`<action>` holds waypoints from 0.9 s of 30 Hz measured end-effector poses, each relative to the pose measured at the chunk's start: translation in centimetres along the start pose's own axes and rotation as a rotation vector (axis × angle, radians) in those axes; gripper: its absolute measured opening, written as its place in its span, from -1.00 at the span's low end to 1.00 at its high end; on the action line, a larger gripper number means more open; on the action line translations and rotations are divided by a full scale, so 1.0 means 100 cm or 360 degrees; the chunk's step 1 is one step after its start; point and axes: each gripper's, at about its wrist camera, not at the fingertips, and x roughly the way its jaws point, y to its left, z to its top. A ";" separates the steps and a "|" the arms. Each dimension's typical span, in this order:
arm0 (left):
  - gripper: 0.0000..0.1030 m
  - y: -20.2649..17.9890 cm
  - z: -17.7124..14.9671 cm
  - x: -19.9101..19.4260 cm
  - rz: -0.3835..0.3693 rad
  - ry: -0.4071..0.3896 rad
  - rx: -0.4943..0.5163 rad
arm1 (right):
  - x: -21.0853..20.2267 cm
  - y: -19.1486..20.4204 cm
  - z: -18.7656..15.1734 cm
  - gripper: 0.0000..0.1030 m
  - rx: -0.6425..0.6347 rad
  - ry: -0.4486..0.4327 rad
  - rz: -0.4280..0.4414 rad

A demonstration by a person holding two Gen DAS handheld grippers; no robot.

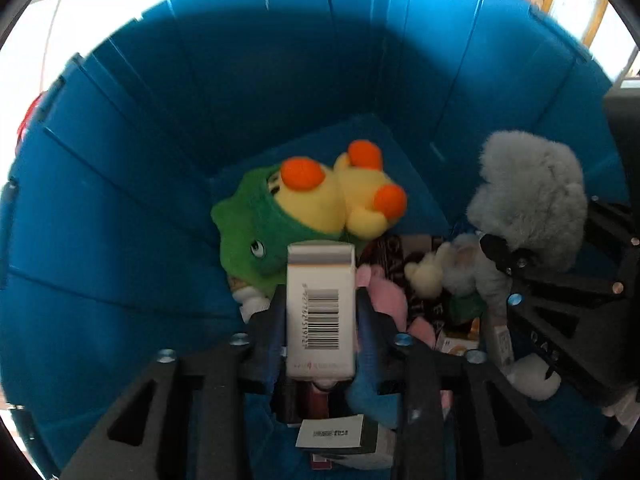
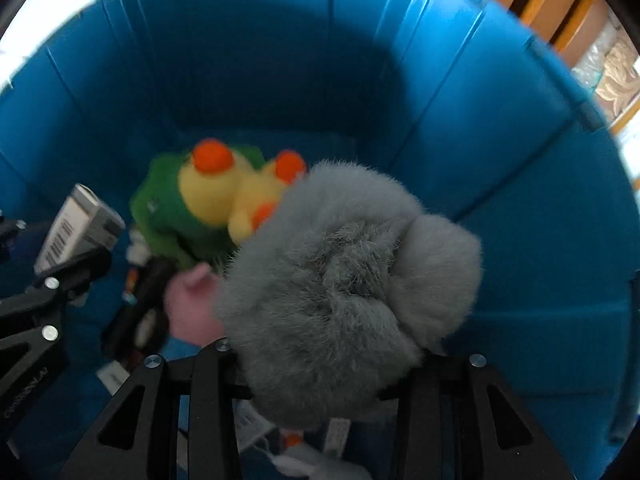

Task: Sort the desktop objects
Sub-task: 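Carry the white box with the left tool while the right tool carries the grey mouse to the bin, then open both tools to drop the box and grey mouse into the bin, then move both tools back from the bin toward the pile on the bed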

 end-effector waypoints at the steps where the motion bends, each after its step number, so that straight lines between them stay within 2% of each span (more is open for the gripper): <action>1: 0.42 -0.002 -0.001 0.001 -0.0002 -0.0002 0.0010 | 0.002 0.002 -0.001 -0.25 -0.0008 0.0013 0.0014; 2: 0.75 -0.004 -0.002 0.001 0.0005 -0.0011 0.0019 | 0.002 0.005 0.001 -0.24 -0.0013 0.0017 0.0020; 3: 0.76 -0.007 -0.003 -0.001 0.0041 -0.0028 0.0029 | 0.002 0.006 -0.001 -0.22 -0.0019 0.0016 0.0008; 7: 0.76 0.003 -0.002 -0.002 0.0024 -0.0027 -0.0008 | -0.002 0.008 -0.007 -0.20 -0.0007 -0.0005 0.0046; 8: 0.76 0.004 -0.003 -0.002 0.0044 -0.0029 -0.0008 | -0.003 0.007 -0.004 -0.14 -0.0009 -0.0013 0.0053; 10: 0.76 0.005 -0.002 -0.002 0.0099 -0.0041 -0.0005 | -0.007 0.010 0.003 0.09 -0.0021 -0.0032 0.0025; 12: 0.76 0.007 -0.003 -0.004 0.0103 -0.0043 -0.0014 | -0.006 0.011 0.005 0.40 -0.0025 -0.0039 -0.0019; 15: 0.76 0.010 -0.003 -0.003 0.0096 -0.0042 -0.0040 | -0.004 0.009 0.004 0.58 -0.0005 -0.0016 -0.0021; 18: 0.76 0.012 -0.004 0.000 0.0104 -0.0043 -0.0042 | -0.003 0.008 0.004 0.68 -0.0008 -0.0001 -0.0036; 22: 0.76 0.012 -0.004 -0.008 0.0126 -0.0088 -0.0050 | -0.009 0.007 0.006 0.72 -0.0006 -0.0030 -0.0033; 25: 0.76 0.016 -0.003 -0.029 0.0201 -0.0176 -0.0071 | -0.022 0.003 0.006 0.74 0.0025 -0.0069 0.0052; 27: 0.76 0.021 -0.004 -0.051 0.0214 -0.0235 -0.0091 | -0.042 -0.002 0.005 0.75 0.0071 -0.0157 0.0175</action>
